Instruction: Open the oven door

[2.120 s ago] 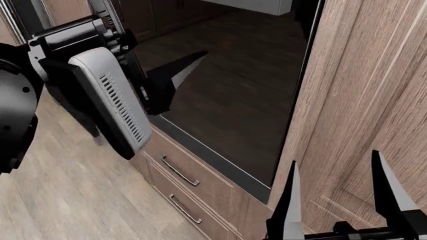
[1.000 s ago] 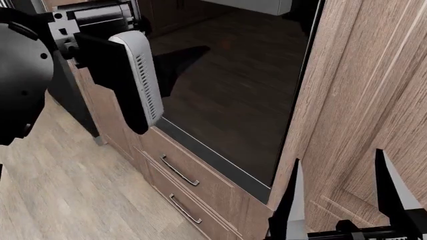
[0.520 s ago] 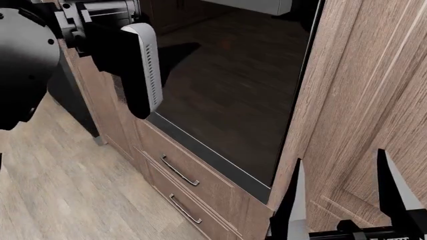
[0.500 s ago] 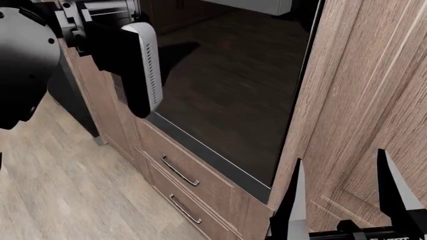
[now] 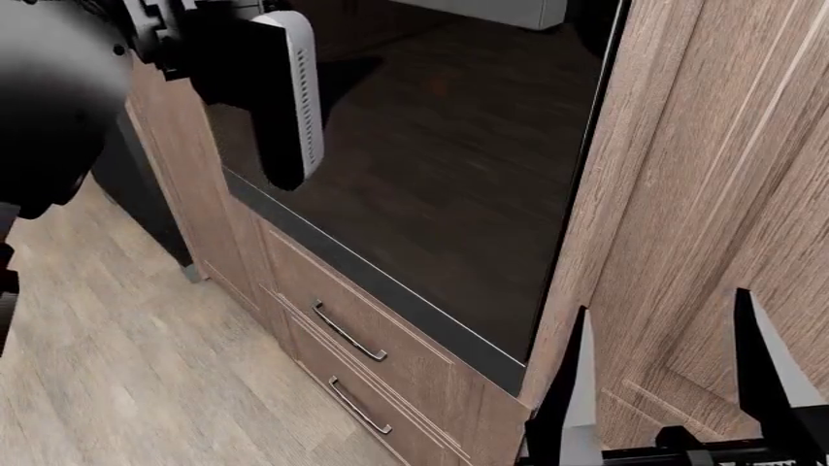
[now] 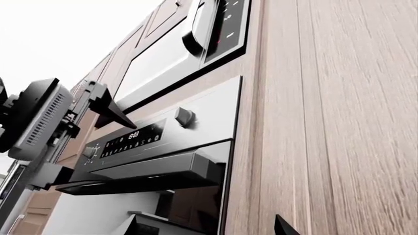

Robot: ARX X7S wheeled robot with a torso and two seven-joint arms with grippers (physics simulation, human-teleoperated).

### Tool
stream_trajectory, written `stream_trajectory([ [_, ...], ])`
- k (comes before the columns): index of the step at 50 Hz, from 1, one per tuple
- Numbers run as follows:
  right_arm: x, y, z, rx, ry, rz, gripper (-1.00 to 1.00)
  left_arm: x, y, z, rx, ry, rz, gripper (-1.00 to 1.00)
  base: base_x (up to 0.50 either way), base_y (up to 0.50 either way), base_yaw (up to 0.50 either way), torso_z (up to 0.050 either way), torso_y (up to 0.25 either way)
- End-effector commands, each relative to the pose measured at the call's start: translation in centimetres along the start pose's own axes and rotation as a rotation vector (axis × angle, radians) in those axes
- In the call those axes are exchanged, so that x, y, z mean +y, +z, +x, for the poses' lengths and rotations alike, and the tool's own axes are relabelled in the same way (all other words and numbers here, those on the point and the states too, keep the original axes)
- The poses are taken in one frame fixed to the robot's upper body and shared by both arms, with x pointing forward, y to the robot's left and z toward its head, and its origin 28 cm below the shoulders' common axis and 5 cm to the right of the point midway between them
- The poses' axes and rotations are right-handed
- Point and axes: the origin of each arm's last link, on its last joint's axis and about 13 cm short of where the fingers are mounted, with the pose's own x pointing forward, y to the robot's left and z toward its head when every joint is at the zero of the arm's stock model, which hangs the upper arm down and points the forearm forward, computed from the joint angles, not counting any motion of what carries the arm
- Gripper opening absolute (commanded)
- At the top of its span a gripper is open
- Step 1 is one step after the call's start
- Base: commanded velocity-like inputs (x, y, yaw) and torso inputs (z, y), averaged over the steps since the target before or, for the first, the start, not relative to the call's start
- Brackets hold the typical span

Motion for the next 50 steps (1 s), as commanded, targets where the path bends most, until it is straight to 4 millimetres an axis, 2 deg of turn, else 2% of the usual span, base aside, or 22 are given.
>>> stream_trajectory([
  [1,0.0,0.0,0.0,0.000,-0.002,-0.001,1.00,0.1,-0.7,0.4,0.022,0.007,-0.009,1.00,0.00,0.00,0.00,0.000,0.000],
  [50,-0.1,0.0,0.0,0.000,-0.007,0.000,1.00,-0.6,-1.9,2.8,0.059,0.010,-0.022,1.00,0.00,0.00,0.00,0.000,0.000],
])
